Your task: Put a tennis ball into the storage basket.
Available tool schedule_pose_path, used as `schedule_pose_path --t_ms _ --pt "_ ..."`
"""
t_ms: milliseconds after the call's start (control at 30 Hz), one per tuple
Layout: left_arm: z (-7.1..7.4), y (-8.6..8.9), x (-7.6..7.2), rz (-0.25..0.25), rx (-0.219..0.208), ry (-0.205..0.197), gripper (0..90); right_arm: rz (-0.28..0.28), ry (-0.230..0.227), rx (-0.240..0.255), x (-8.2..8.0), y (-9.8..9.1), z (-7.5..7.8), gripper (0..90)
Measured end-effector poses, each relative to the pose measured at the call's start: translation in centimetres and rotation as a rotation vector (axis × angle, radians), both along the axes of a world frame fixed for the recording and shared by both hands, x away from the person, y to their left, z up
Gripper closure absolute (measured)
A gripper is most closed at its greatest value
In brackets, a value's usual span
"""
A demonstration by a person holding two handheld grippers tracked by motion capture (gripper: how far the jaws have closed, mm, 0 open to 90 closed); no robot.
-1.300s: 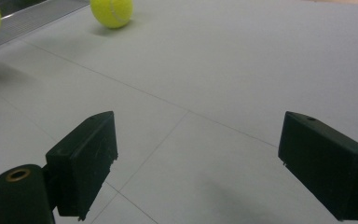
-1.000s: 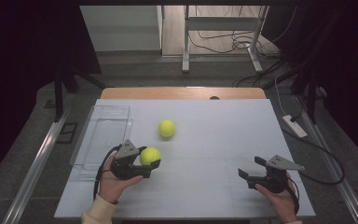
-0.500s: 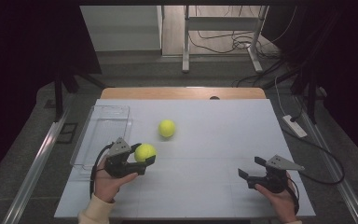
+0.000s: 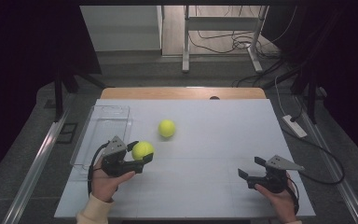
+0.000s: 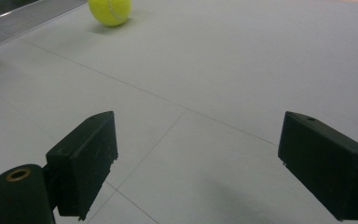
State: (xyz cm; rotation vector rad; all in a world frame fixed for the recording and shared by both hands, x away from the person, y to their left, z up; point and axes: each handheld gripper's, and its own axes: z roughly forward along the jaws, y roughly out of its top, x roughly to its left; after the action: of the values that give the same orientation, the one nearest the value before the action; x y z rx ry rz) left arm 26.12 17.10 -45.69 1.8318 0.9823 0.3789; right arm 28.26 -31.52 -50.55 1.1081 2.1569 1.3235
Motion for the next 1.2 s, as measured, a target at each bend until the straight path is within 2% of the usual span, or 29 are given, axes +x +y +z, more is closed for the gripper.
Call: schedule_pose_path --t_ms 733,1200 --pt "0.9 0.6 0.0 0.017 -0.016 -0.038 27.1 0.000 -0.001 0.002 0.0 0.0 0.0 11.5" --pt "1.4 0.6 0.9 0.030 -0.028 -0.033 27.2 -0.006 -0.003 0.015 0.1 -0.3 0.1 11.5"
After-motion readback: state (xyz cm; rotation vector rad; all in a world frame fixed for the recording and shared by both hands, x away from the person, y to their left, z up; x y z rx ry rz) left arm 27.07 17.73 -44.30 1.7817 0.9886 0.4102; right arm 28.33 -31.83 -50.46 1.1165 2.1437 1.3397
